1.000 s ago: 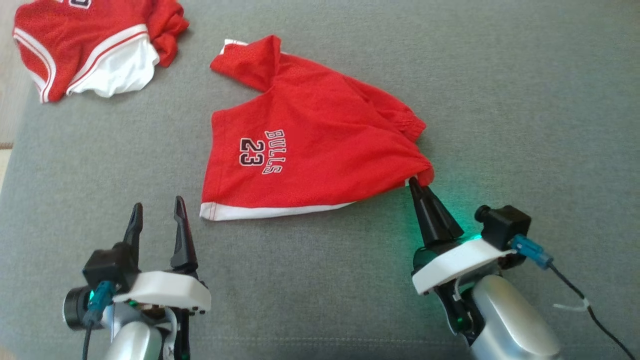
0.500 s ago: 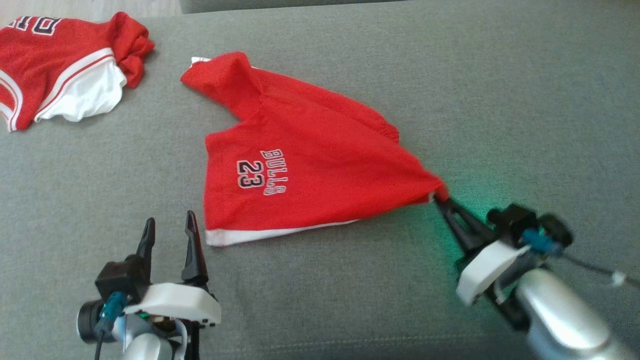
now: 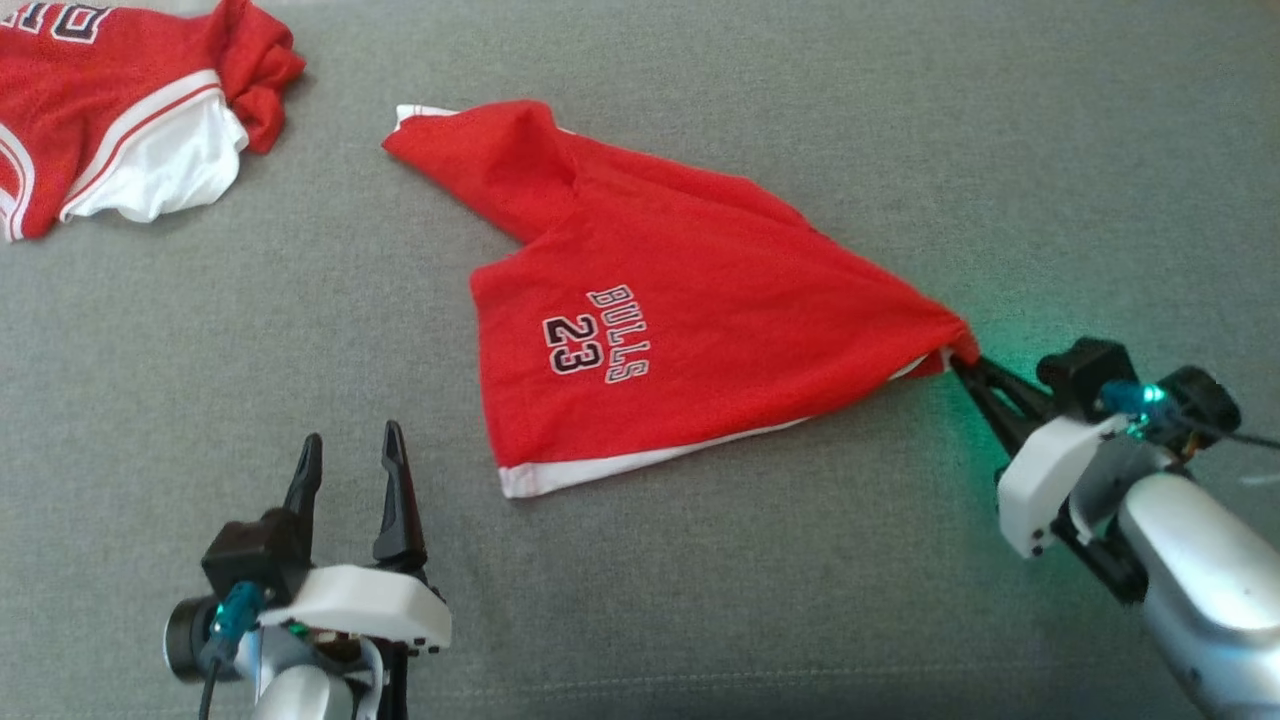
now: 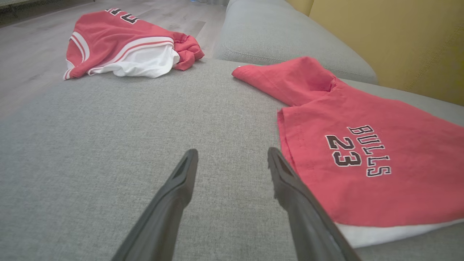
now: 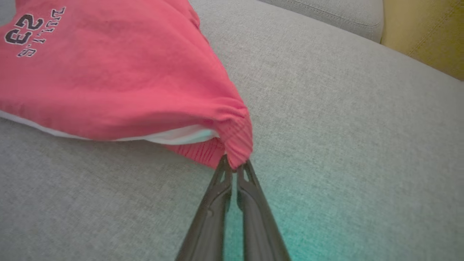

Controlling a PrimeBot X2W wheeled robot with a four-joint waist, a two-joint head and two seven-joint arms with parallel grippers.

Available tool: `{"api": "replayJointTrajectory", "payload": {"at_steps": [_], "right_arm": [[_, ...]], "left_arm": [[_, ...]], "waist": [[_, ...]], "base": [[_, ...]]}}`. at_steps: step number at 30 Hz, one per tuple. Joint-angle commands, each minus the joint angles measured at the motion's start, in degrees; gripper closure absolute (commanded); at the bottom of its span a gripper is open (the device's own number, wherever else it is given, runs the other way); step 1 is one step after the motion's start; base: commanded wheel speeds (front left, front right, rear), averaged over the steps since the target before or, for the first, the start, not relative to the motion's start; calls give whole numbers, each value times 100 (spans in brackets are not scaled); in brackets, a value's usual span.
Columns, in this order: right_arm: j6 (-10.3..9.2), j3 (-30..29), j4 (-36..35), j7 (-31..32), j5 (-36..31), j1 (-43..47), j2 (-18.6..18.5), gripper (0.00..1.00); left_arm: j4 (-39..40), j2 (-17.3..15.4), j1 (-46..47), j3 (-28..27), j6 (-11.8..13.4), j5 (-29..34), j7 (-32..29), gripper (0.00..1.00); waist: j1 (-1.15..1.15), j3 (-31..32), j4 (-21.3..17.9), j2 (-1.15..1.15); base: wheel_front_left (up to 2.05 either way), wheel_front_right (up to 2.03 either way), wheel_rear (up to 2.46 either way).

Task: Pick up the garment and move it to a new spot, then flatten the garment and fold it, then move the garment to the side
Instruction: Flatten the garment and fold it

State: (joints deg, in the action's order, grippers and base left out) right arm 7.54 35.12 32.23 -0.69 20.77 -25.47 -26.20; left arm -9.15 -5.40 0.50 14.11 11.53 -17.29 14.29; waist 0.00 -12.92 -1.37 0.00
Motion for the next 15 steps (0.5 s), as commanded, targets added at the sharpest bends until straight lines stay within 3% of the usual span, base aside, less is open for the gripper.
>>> {"api": "replayJointTrajectory", "payload": {"at_steps": [1,8,9,10,11,12,15], "right_arm": [[-5,9,-24,12,77,-146,-151,100],[-5,-40,306,-79,180,-346,-121,100],[-5,-83,347,-144,189,-367,-95,92],[-5,-137,390,-214,190,-384,-61,61],[-5,-174,430,-270,178,-392,-27,23],[-5,-223,463,-341,168,-395,10,0],[-5,-365,528,-552,153,-369,130,0]], "left_arm": [[156,-16,241,-205,-16,44,71,0],[115,1,285,-207,-61,90,71,0],[106,3,291,-206,-73,93,71,0],[97,7,296,-204,-83,98,71,0],[92,11,298,-202,-91,103,71,0],[88,14,301,-199,-98,108,71,0],[92,23,317,-195,-132,123,71,0]], "waist": [[0,-25,1,0],[0,-62,-54,0],[0,-60,-75,0],[0,-57,-101,0],[0,-51,-128,0],[0,-43,-159,0],[0,-17,-260,0]], "base": [[0,0,0],[0,0,0],[0,0,0],[0,0,0],[0,0,0],[0,0,0],[0,0,0]]}}
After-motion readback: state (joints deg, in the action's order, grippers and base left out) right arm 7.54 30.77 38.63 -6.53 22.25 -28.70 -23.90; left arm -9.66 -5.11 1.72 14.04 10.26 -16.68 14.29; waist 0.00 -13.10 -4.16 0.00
